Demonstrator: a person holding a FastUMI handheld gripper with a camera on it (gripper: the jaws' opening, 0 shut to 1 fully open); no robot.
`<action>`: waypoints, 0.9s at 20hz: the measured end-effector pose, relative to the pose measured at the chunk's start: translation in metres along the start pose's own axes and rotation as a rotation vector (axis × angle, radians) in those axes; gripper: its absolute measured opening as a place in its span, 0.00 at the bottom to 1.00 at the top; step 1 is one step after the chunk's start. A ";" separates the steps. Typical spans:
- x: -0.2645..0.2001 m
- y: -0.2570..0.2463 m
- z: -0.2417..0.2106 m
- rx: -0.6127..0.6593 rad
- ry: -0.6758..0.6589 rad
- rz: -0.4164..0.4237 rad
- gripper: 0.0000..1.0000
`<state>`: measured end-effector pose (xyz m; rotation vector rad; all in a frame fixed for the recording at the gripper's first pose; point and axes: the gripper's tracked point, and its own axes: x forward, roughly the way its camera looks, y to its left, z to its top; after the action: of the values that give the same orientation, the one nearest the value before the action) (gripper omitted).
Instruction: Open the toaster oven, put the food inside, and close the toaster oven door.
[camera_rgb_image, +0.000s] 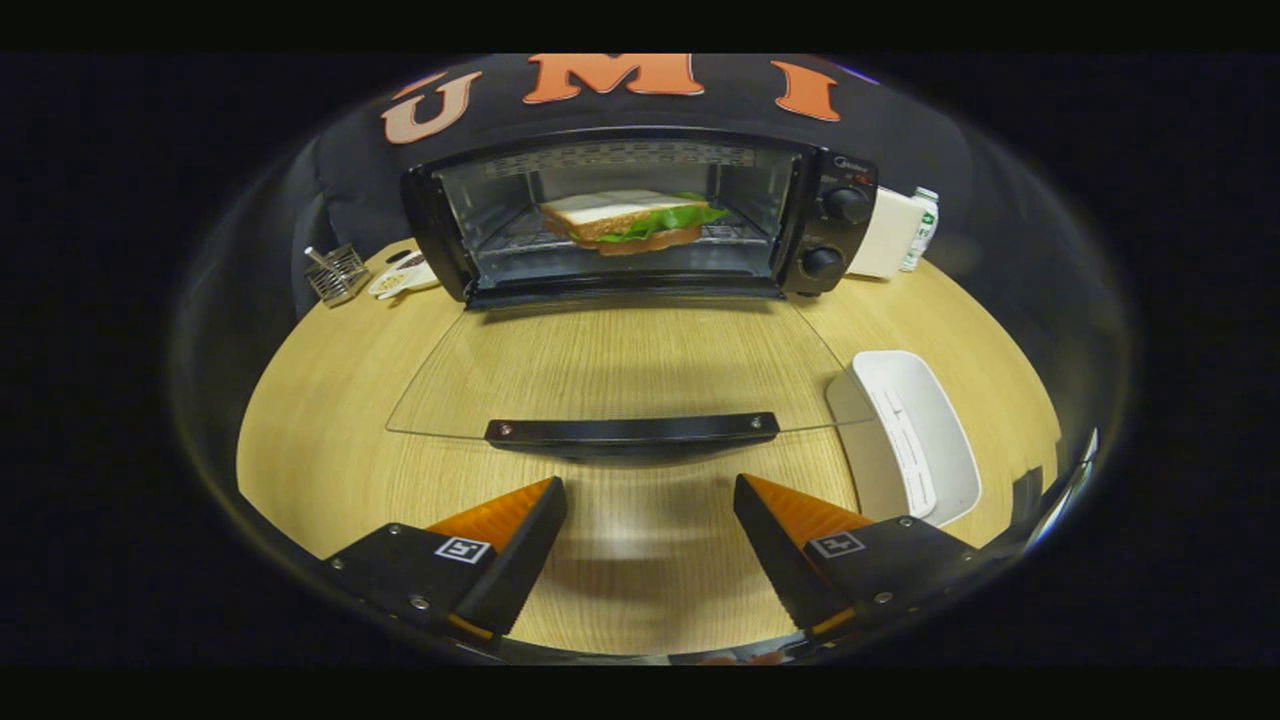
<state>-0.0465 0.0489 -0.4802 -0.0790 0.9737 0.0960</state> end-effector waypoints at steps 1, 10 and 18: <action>0.005 0.001 -0.001 0.000 0.006 0.001 1.00; 0.007 0.002 0.011 0.007 0.000 -0.002 1.00; -0.021 0.001 0.051 0.070 -0.046 0.032 1.00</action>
<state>-0.0165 0.0550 -0.4348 0.0029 0.9315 0.0924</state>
